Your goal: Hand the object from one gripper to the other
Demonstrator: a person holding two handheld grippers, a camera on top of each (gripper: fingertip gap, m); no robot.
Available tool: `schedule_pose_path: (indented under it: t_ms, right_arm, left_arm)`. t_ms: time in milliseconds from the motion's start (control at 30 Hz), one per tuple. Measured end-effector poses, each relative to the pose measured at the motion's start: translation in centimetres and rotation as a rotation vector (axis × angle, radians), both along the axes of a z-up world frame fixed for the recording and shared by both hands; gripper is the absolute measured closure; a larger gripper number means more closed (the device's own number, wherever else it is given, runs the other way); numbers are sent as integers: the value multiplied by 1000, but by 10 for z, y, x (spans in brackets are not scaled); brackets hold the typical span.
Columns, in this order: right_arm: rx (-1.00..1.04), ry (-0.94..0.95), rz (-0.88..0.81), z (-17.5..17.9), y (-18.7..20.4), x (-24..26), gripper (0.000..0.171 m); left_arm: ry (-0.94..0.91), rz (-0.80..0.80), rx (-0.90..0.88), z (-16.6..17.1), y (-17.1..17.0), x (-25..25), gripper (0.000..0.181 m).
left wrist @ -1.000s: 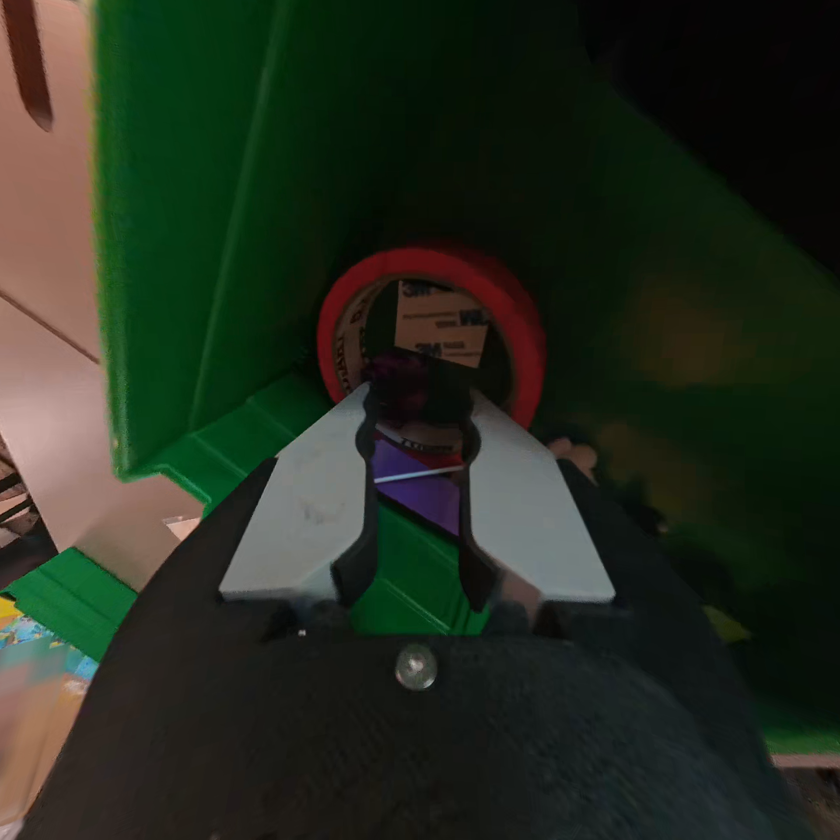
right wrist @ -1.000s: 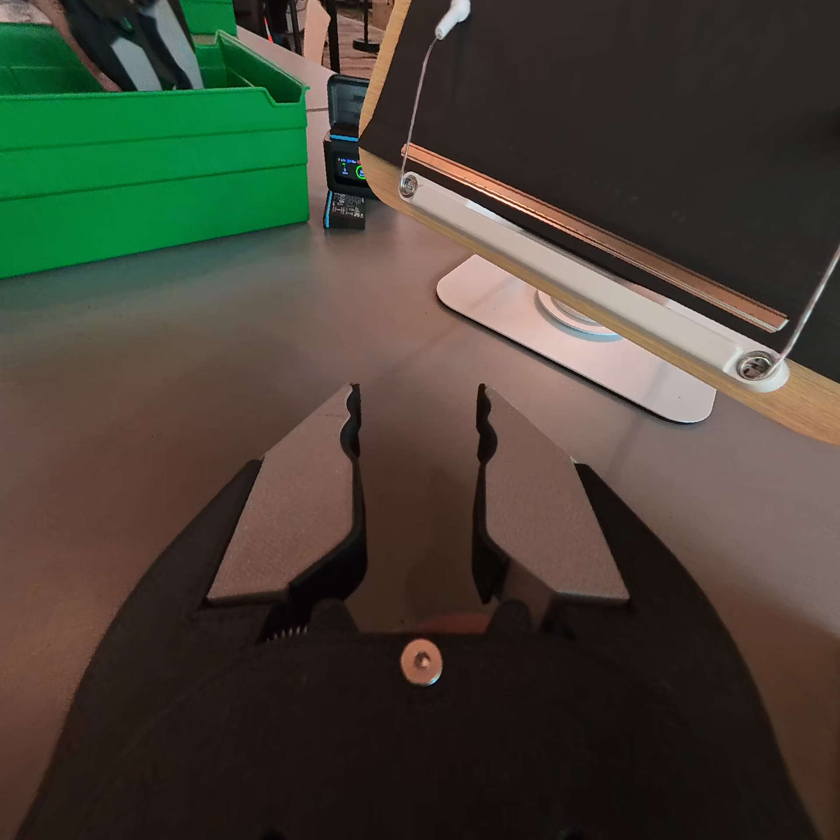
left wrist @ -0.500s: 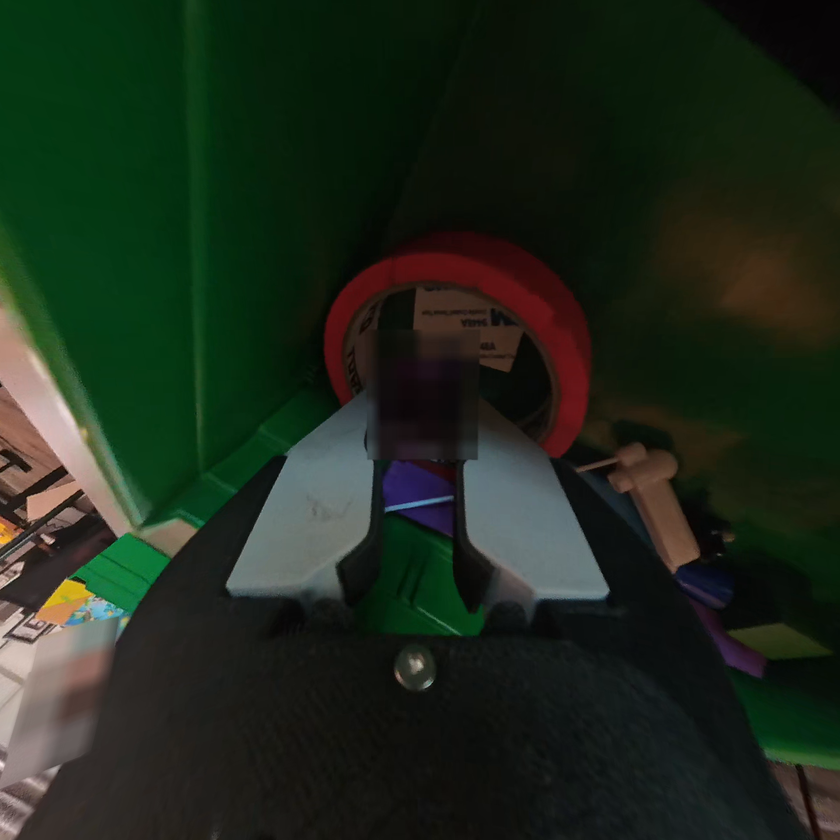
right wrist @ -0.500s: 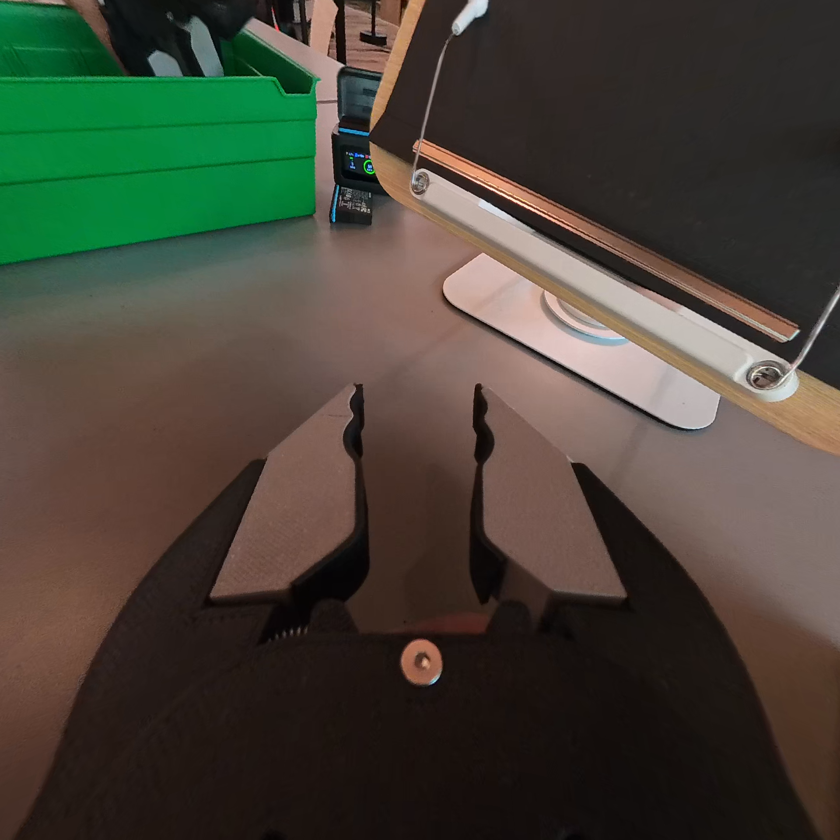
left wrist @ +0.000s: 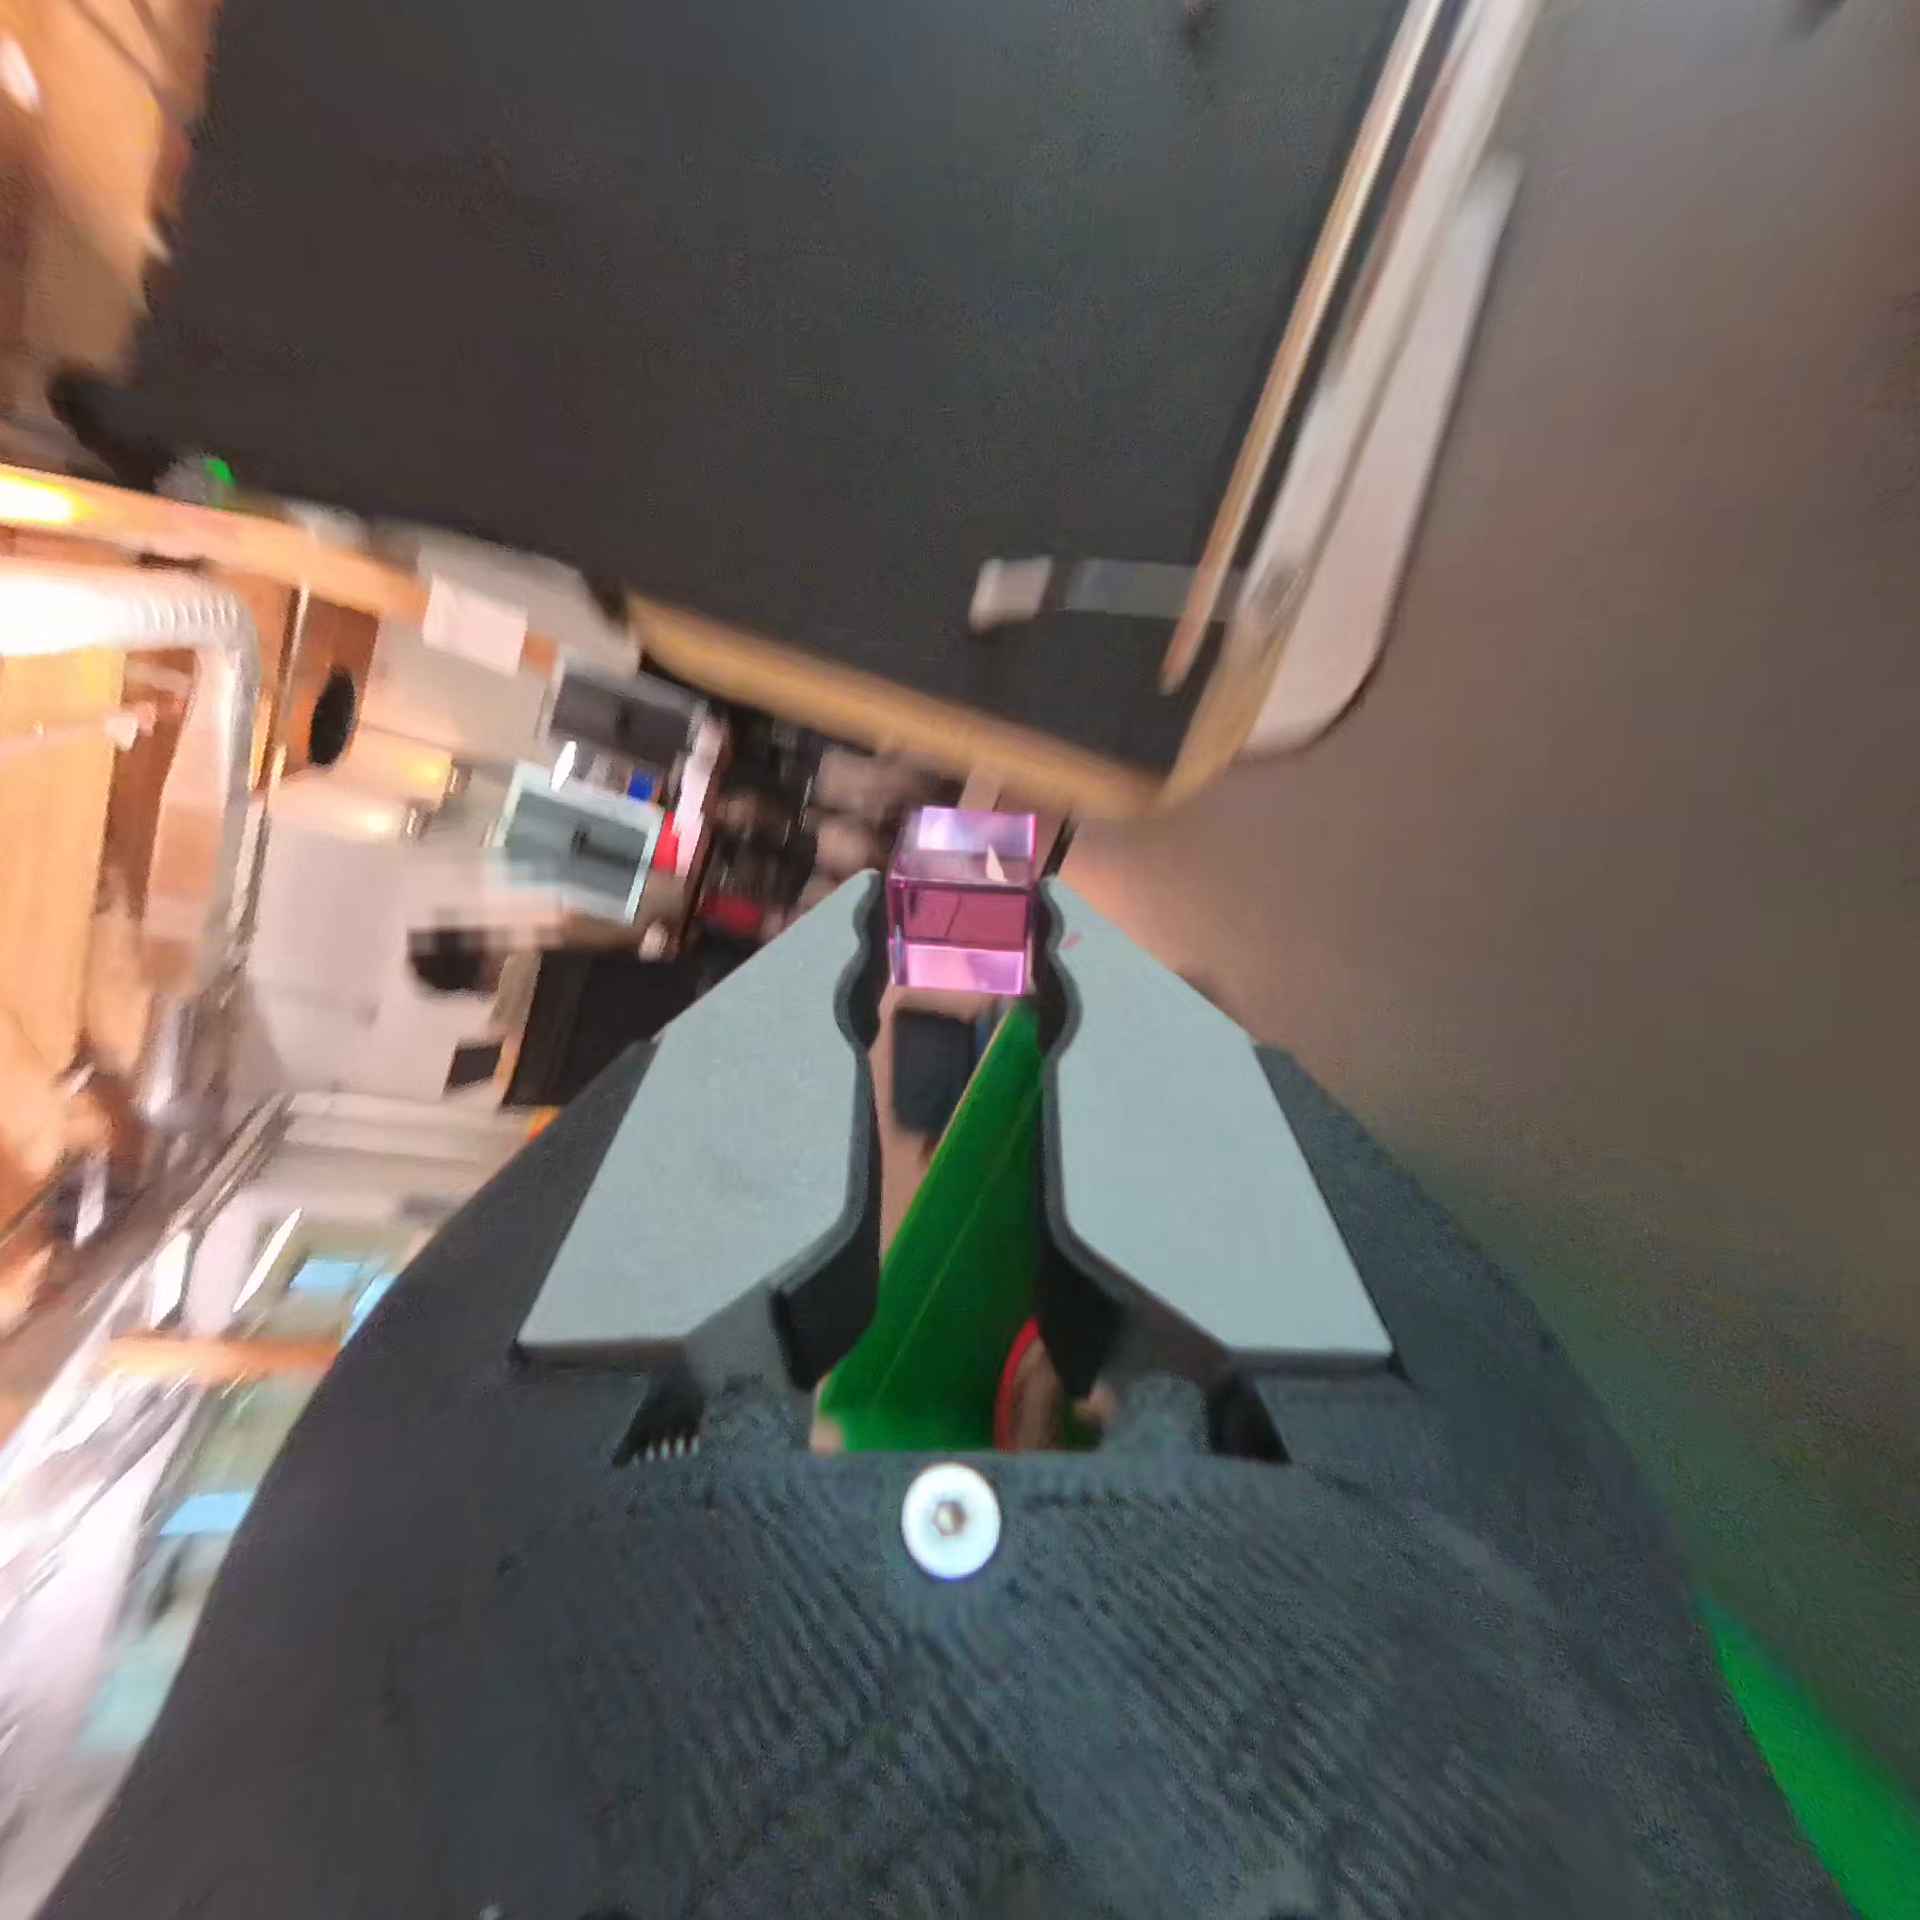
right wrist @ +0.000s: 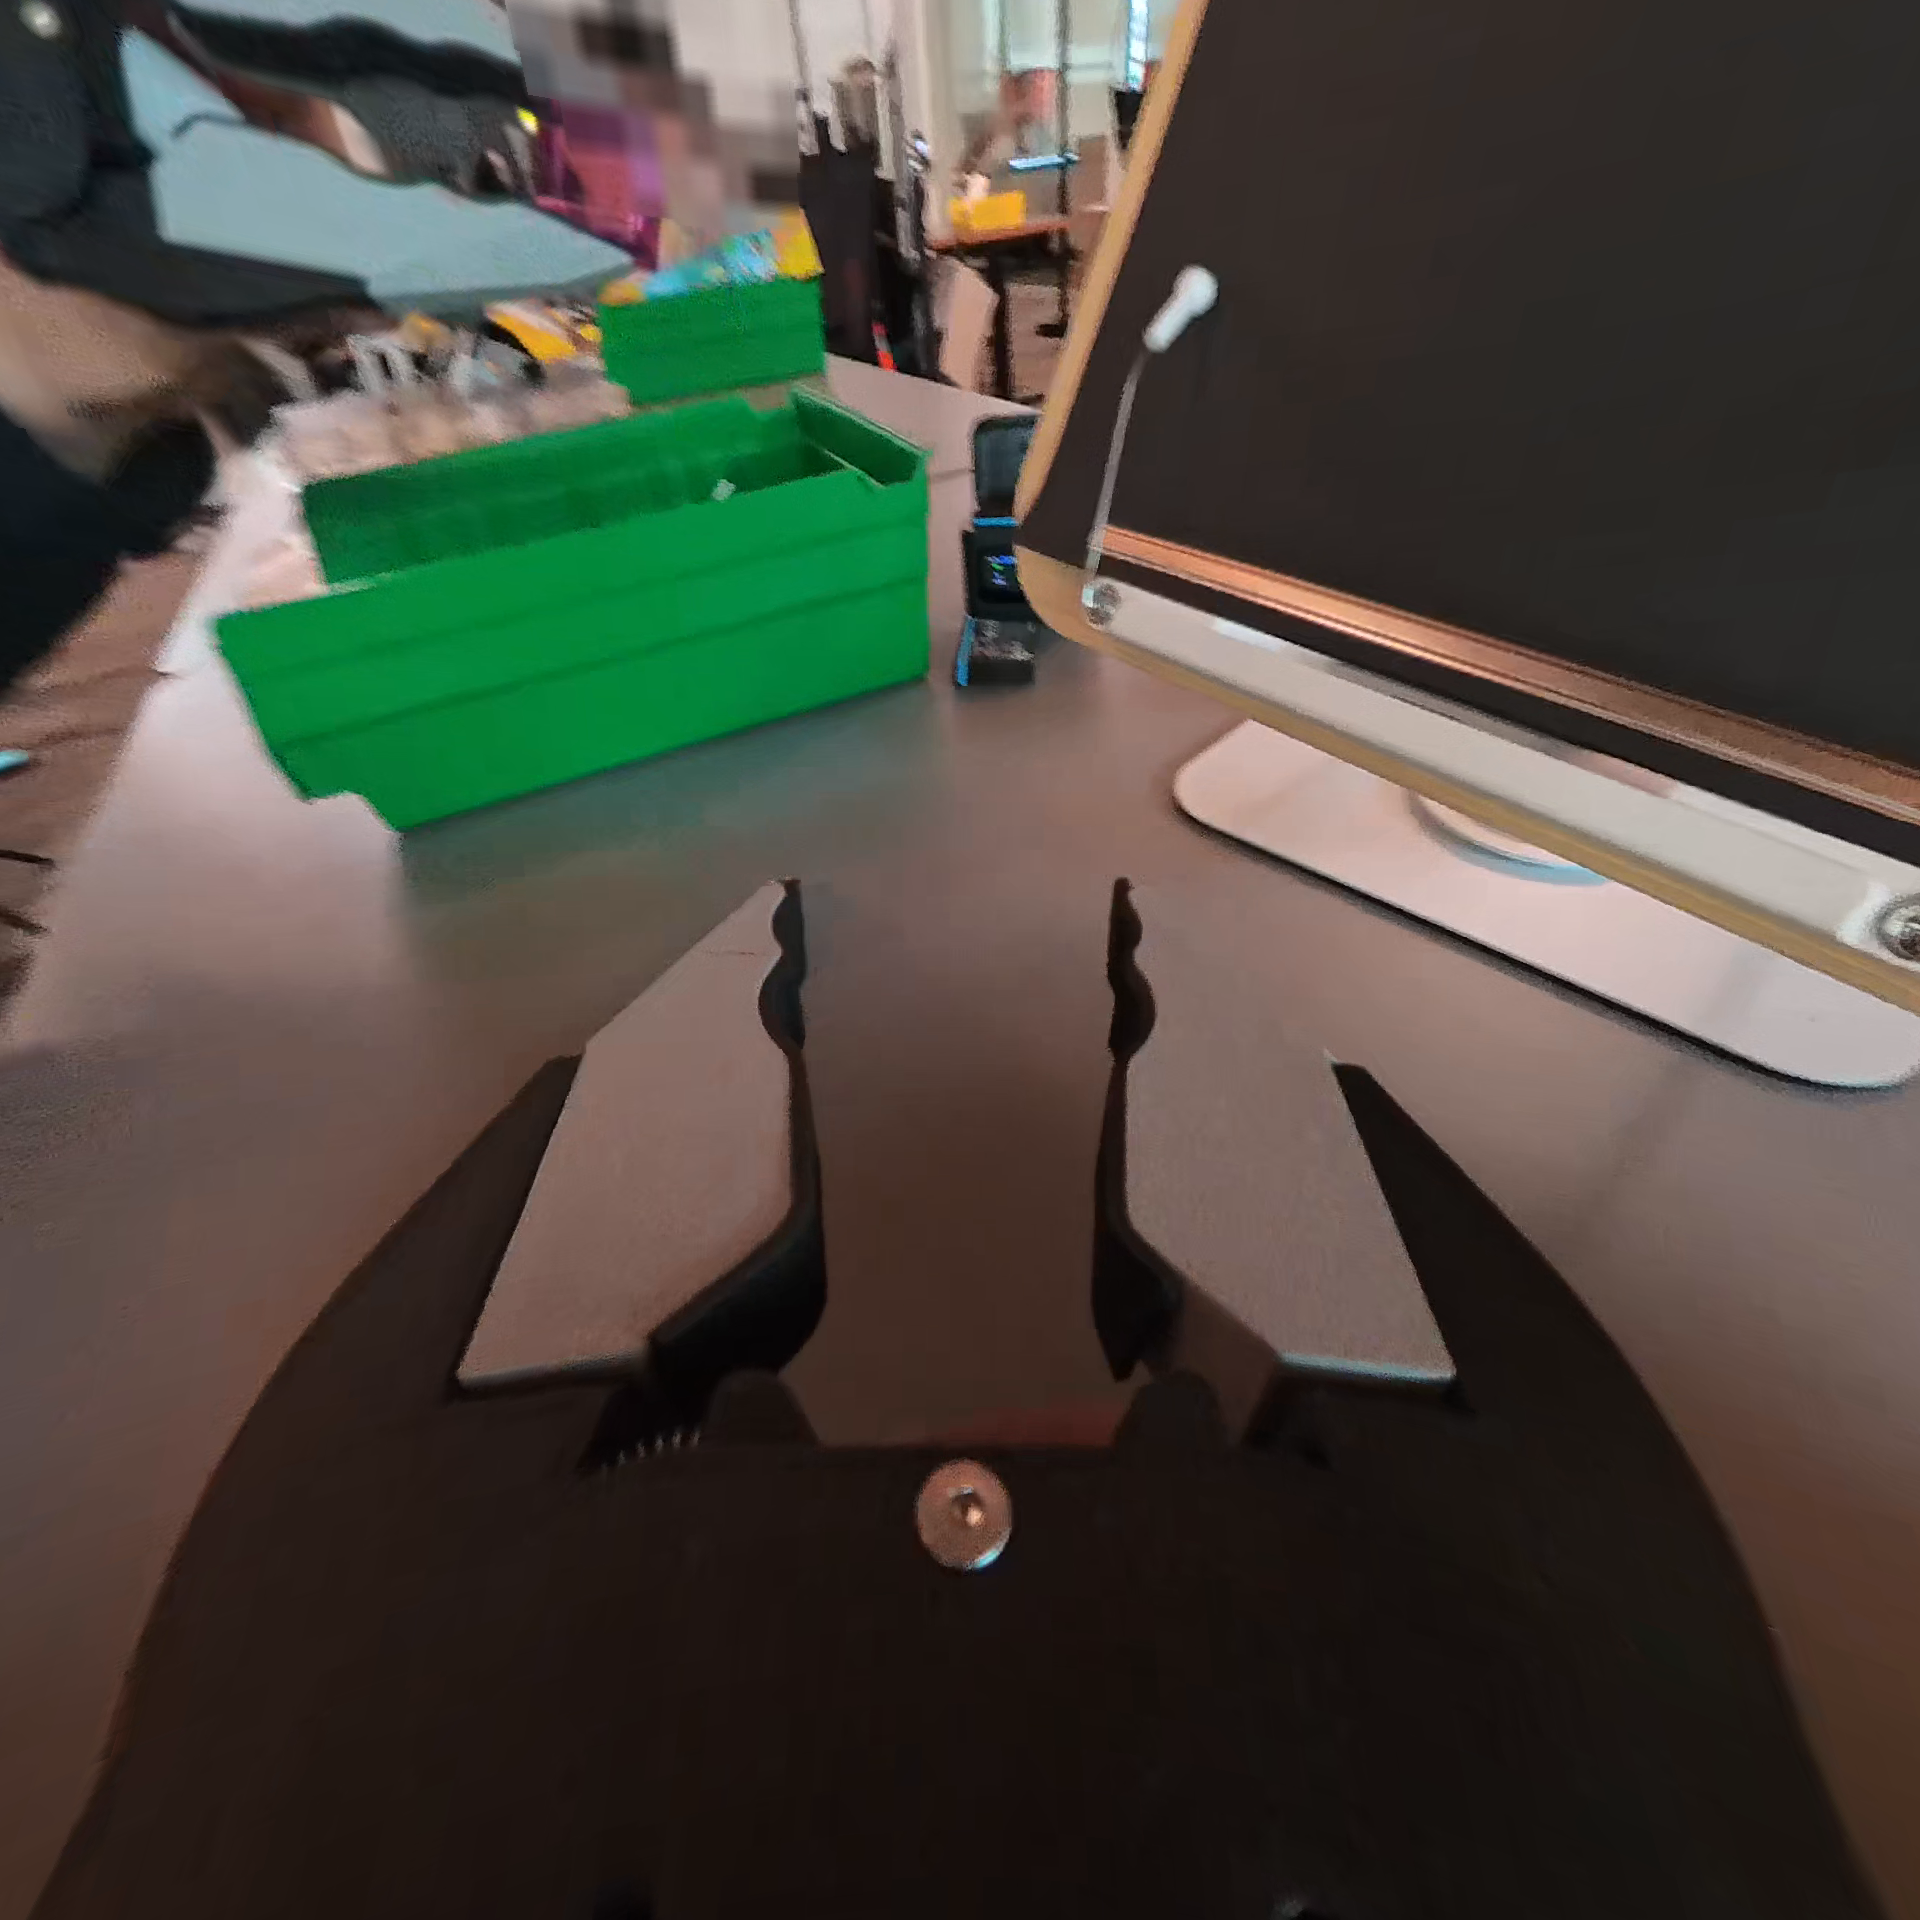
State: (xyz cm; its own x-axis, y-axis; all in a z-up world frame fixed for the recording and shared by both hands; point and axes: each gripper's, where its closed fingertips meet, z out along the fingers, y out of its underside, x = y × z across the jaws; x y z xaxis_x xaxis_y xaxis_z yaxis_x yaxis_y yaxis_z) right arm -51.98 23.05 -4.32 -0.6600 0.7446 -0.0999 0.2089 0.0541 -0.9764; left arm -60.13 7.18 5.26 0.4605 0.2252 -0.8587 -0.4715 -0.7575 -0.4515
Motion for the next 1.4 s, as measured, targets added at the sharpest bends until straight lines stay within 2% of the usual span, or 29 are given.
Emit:
schedule_pose_path:
  t_ms: [100,167,267,367,500,600,733,767,833,1033,1133,1233,1333,1400]
  right_arm:
    - [-154,-19,207,24,-19,25,116]
    - [-278,-21,315,45,-23,40,117]
    - [-383,10,380,67,-13,51,122]
    - [-425,23,403,75,-3,57,128]
    - [-441,-19,474,71,-1,63,142]
    - [-415,-58,492,59,-8,60,135]
    - [-450,-130,612,54,-26,73,130]
    - [-444,-138,602,51,-29,71,132]
    - [-417,-153,588,46,-33,70,145]
    - [-329,-142,508,37,-29,61,146]
    - [-235,-136,390,22,-22,46,147]
    - [-63,-67,200,9,-4,25,146]
    - [216,50,-57,-1,30,3,146]
    - [405,147,-165,-2,44,-3,146]
  left_arm:
    - [10,-245,154,17,58,83,156]
    - [41,-370,234,19,89,117,157]
    - [117,-450,355,13,122,136,157]
    - [197,-519,371,-2,151,149,157]
    - [201,-551,442,-9,165,151,157]
    - [194,-575,431,-19,158,150,157]
    - [181,-582,357,-41,157,148,157]
    - [189,-593,345,-44,159,150,157]
    - [189,-602,331,-50,163,155,157]
    - [164,-563,276,-59,165,148,157]
    - [21,-503,269,-75,169,135,156]
    - [-164,-491,301,-87,169,126,154]
    - [-410,-427,353,-100,167,112,151]
    - [-588,-393,412,-105,166,106,144]
